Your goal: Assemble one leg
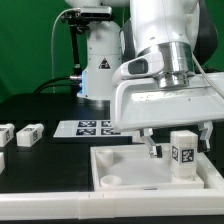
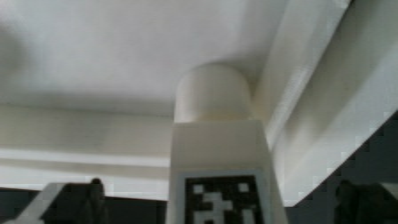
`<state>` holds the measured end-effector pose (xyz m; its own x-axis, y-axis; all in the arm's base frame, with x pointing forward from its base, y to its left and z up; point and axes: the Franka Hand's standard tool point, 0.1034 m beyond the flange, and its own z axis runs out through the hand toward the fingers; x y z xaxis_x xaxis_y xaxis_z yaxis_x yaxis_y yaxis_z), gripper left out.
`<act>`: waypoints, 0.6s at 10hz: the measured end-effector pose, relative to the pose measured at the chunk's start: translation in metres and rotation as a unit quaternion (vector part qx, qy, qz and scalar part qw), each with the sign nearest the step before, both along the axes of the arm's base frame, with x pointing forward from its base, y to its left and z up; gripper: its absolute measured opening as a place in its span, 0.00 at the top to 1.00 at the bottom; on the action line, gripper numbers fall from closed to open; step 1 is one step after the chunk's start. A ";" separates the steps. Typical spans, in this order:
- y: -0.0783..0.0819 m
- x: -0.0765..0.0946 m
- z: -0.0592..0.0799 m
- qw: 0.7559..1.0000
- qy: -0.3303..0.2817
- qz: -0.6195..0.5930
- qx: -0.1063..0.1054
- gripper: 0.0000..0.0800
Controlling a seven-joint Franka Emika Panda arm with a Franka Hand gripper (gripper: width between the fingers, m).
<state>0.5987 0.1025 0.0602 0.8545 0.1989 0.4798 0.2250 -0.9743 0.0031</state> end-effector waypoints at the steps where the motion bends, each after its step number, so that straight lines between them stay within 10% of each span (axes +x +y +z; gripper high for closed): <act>1: 0.000 0.000 -0.001 1.000 0.003 0.000 0.000 0.19; 6: 0.009 0.003 0.013 0.984 0.178 -0.014 0.000 0.19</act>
Offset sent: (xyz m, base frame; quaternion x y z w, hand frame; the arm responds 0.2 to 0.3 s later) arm 0.0125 -0.0141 0.0180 -0.0338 -0.1088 0.0440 0.9925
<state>0.6019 0.1114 0.0730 0.9737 0.1725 0.1487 0.1845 -0.9802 -0.0717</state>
